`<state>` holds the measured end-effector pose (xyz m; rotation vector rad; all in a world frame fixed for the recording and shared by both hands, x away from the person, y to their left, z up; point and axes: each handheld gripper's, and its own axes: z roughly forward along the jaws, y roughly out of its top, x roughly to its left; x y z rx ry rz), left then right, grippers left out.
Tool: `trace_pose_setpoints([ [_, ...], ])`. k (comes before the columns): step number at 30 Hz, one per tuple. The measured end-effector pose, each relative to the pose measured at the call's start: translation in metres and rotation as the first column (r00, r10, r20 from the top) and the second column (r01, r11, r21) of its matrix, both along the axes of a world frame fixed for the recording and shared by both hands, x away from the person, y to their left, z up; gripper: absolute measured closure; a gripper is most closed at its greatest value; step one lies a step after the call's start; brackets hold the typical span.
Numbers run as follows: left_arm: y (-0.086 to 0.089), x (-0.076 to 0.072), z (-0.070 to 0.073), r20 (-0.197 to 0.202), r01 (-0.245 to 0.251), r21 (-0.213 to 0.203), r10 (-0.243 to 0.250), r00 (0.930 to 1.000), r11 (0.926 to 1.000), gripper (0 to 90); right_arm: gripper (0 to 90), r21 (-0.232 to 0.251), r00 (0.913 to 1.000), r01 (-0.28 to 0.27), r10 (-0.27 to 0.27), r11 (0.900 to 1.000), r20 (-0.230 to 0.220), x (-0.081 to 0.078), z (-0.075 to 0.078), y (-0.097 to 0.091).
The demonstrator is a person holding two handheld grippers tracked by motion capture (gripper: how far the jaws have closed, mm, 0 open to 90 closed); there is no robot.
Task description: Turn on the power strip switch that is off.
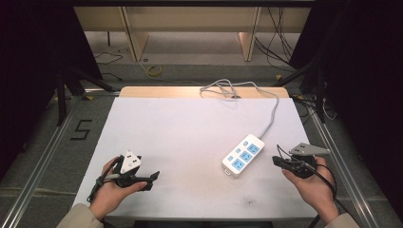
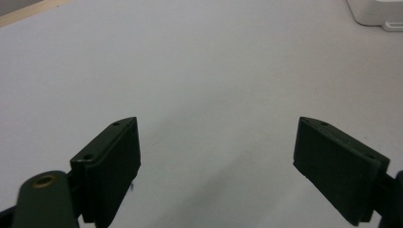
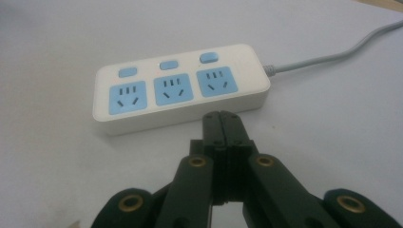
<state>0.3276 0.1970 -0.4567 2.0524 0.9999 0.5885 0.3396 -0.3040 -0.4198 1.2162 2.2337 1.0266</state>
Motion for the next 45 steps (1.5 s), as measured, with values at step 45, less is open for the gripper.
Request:
trace_pose_setpoints([
  [45, -0.001, 0.0, 0.0, -0.003, 0.011, -0.003, -0.011, 0.9999, 0.9999, 15.4, 90.0, -0.017, 0.9993, -0.015, 0.015, 0.9997, -0.036, 0.03, 0.005, 0.014],
])
